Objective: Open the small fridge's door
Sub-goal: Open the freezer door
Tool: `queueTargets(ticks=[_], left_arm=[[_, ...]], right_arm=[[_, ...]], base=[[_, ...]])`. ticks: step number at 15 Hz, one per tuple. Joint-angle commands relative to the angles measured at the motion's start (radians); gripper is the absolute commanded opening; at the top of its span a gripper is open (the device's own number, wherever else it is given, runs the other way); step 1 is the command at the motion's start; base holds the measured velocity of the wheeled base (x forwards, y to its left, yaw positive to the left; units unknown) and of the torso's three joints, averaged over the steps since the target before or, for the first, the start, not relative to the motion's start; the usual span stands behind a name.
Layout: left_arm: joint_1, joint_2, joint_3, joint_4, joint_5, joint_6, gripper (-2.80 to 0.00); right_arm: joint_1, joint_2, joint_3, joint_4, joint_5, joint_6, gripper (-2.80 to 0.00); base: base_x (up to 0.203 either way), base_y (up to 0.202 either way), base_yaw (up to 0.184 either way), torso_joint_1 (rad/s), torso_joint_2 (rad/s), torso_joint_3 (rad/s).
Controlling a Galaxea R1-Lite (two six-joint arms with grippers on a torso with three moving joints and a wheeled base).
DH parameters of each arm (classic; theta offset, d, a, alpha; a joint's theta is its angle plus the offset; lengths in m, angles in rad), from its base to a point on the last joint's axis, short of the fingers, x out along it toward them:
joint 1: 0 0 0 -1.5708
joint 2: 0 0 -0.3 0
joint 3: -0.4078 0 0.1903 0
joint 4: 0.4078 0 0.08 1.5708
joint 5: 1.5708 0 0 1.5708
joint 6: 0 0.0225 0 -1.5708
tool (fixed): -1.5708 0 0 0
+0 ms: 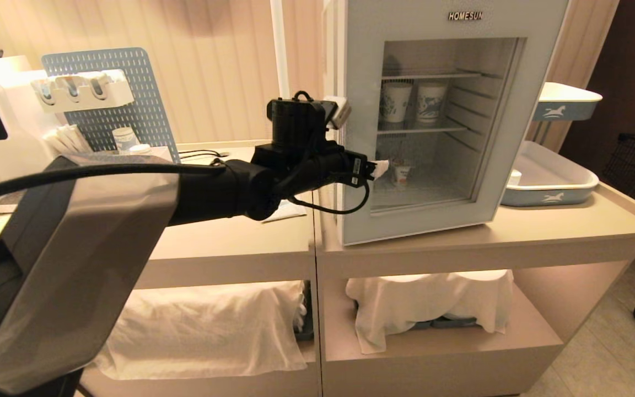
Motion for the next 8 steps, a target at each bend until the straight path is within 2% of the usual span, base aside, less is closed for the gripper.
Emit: queueTargets(ticks=[1, 8], left_arm=[[-0.011, 0.021, -0.001, -0.013, -0.002, -0.007, 0.00], [-0.064, 0.009, -0.001, -0.026, -0.003, -0.026, 0.00]], right_arm=[[0.000, 0.000, 0.011, 0.000, 0.001, 0.000, -2.80], [0.000, 0.000, 0.011, 0.000, 0.001, 0.000, -2.80]], base=[[0.000, 0.000, 0.000, 0.000, 0.00, 0.000], [0.000, 0.000, 0.000, 0.000, 0.00, 0.000]])
